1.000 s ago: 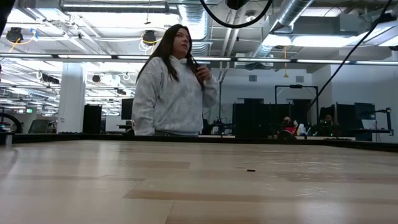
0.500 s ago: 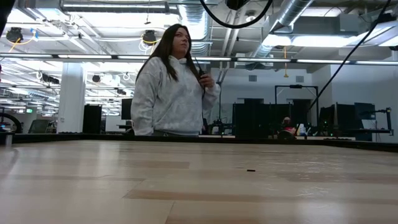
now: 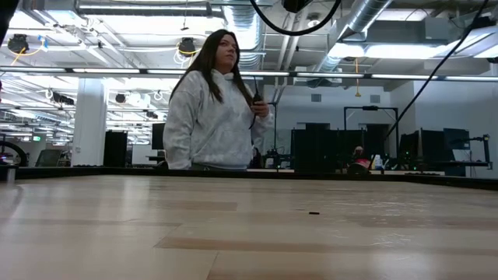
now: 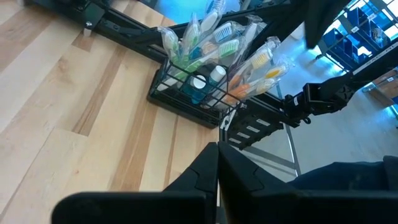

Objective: Pick & Place toothbrushing station
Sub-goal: Return to Home Position

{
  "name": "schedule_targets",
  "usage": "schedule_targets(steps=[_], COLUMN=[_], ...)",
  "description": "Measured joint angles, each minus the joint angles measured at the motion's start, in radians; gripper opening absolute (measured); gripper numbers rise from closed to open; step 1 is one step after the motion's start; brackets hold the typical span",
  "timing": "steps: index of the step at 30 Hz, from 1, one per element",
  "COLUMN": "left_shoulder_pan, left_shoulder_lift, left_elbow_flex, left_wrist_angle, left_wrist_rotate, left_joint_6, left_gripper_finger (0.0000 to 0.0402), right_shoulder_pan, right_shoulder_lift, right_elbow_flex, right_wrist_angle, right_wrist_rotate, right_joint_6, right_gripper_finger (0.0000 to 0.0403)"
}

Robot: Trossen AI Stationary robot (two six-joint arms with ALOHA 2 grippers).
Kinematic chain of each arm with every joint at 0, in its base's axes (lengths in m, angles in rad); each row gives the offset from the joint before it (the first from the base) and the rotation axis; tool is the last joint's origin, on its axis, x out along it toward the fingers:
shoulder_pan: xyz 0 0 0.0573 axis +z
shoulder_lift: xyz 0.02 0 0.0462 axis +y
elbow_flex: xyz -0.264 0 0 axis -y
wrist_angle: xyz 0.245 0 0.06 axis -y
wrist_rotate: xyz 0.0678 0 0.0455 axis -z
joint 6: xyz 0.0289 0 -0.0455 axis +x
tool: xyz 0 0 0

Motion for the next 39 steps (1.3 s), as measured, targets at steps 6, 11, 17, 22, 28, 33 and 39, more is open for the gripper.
schedule_targets(steps=[6,11,17,22,28,33,39], left_shoulder_pan=[-0.001,-0.008,-0.008,-0.008,-0.008,-0.008,-0.008], left_shoulder_lift=[0.000,0.000,0.000,0.000,0.000,0.000,0.000], left_elbow_flex=[0.000,0.000,-0.001,-0.001,-0.001,-0.001,-0.001], left_wrist_angle=[0.000,-0.002,-0.005,-0.006,-0.007,-0.008,-0.008], left_wrist_rotate=[0.000,-0.003,-0.005,-0.008,-0.008,-0.007,-0.007], left_joint_6=[0.000,-0.001,-0.002,-0.003,-0.003,-0.003,-0.002], left_gripper_finger=[0.0001,0.0001,0.0001,0.0001,0.0001,0.0001,0.0001], right_shoulder_pan=[-0.002,-0.004,-0.025,-0.037,-0.042,-0.042,-0.047], right_shoulder_lift=[0.002,0.001,0.002,0.001,0.001,0.001,0.000], right_elbow_flex=[-0.123,-0.131,-0.131,-0.131,-0.131,-0.131,-0.131], right_wrist_angle=[0.153,0.185,0.209,0.215,0.181,0.120,0.136], right_wrist_rotate=[-0.087,-0.073,-0.064,-0.063,-0.064,-0.044,-0.043], right_joint_6=[-0.011,-0.020,-0.047,-0.036,0.030,0.096,0.091], right_gripper_finger=[0.0000,0.0000,0.0000,0.0000,0.0000,0.0000,0.0000])
